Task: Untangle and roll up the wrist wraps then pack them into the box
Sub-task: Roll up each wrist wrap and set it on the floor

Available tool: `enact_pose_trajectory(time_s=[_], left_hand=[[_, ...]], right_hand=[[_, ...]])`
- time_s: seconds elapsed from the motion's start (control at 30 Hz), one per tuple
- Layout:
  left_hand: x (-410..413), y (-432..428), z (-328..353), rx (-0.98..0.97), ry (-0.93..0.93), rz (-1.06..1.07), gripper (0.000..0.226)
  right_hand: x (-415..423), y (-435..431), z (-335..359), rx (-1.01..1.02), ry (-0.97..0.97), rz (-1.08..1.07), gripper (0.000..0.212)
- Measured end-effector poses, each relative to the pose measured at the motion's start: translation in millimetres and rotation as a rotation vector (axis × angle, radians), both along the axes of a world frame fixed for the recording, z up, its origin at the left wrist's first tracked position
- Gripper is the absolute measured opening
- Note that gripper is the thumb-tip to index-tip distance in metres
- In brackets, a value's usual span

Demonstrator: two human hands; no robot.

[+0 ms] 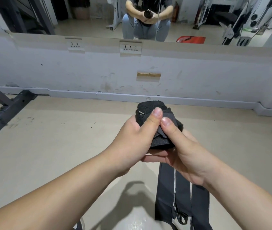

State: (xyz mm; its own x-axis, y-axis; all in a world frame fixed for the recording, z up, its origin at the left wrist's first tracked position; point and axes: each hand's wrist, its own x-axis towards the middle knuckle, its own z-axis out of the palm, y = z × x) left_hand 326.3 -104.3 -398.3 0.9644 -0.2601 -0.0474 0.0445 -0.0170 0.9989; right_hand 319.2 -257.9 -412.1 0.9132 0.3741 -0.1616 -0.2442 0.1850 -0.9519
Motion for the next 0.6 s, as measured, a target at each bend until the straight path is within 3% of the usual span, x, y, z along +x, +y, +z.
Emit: enact_pose_trajectory(time_s=[0.4,0.6], left_hand=[[0.9,0.8,-7.9,0.033,-0.03,0.015,0.058],[2.2,6.7,-9.8,-0.015,0.161,0.001,0.055]], right_hand=[[-2.5,7.5,-5.4,-0.152,-0.227,-0.115,0.034],[0.4,9.6,-11.4,-0.161,-0.116,-0.128,0.047]])
